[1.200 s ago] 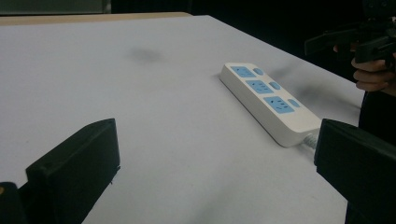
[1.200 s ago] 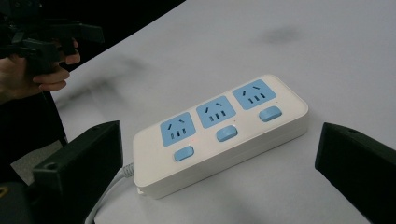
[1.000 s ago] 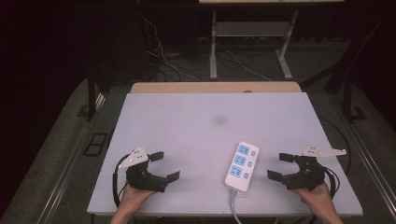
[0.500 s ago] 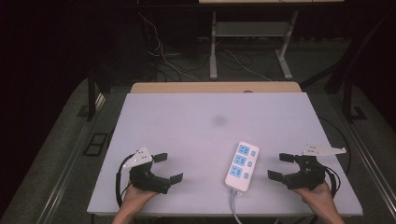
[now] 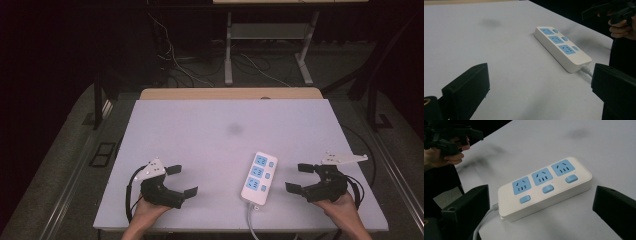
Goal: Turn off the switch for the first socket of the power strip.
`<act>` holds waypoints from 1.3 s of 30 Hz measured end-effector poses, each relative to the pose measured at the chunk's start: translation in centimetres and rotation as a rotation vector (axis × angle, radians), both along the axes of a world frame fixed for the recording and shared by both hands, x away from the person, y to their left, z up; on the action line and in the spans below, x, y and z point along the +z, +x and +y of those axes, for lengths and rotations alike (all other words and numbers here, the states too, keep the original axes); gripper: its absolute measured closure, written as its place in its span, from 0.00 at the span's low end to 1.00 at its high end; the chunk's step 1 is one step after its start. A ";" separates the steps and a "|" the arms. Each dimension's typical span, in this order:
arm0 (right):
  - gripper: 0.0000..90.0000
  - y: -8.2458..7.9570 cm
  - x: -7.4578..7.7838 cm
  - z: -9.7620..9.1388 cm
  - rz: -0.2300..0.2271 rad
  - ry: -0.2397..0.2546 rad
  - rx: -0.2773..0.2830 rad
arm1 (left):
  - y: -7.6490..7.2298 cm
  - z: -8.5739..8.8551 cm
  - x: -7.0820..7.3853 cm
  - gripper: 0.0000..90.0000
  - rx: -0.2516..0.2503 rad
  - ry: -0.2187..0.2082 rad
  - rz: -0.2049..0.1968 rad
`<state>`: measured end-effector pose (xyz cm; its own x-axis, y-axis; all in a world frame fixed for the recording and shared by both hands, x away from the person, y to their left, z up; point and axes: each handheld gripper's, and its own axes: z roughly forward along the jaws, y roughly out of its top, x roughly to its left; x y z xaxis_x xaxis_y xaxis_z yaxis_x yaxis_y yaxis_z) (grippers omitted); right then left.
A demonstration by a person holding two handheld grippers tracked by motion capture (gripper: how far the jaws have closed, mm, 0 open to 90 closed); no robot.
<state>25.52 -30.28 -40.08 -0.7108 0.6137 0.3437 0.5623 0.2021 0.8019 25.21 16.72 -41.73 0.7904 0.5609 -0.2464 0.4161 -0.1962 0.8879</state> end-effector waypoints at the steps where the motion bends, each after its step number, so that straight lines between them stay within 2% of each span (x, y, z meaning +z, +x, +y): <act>1: 0.01 0.0 0.0 0.1 0.001 -0.008 0.004 | 0.0 0.0 0.0 0.01 -0.001 0.002 0.000; 21: 0.01 1.1 1.0 2.1 0.017 -0.091 0.090 | 0.1 0.2 -0.2 0.01 0.006 0.000 0.005; 39: 0.01 2.2 1.9 4.7 0.023 -0.165 0.170 | 0.1 0.3 -0.2 0.02 0.005 -0.006 0.006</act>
